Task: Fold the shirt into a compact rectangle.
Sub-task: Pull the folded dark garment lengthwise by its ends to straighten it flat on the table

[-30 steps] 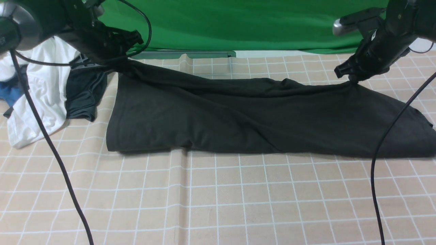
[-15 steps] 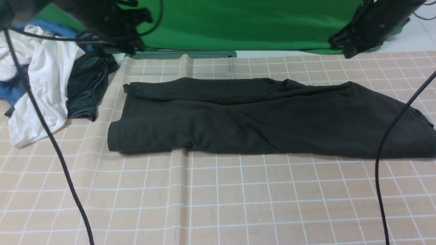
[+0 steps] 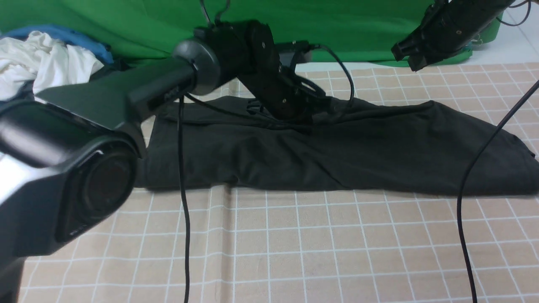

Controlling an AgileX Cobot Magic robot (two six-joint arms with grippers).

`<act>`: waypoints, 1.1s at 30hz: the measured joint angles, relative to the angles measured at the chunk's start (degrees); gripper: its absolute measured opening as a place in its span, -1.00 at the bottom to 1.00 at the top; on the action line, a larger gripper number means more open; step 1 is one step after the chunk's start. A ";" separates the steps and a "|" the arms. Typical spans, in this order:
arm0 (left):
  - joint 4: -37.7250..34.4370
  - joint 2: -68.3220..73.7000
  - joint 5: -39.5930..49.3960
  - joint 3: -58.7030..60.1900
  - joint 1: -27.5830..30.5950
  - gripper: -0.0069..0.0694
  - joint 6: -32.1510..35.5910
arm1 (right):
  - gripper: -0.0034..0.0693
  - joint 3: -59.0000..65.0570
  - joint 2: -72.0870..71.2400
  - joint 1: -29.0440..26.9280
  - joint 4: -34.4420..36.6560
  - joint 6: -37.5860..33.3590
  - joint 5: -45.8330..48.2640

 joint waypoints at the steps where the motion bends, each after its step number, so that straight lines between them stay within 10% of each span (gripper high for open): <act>1: 0.66 0.86 -1.04 -0.07 0.06 -0.78 0.00 | -0.80 0.00 0.00 0.00 0.00 0.06 0.07; 20: 0.55 6.06 -21.82 -0.85 7.90 -0.77 -0.20 | -0.80 0.00 0.00 0.00 4.80 0.35 2.10; 33: -1.48 -3.37 9.55 -11.02 14.10 -0.77 6.21 | -0.80 -0.11 1.74 0.00 5.50 -1.21 3.86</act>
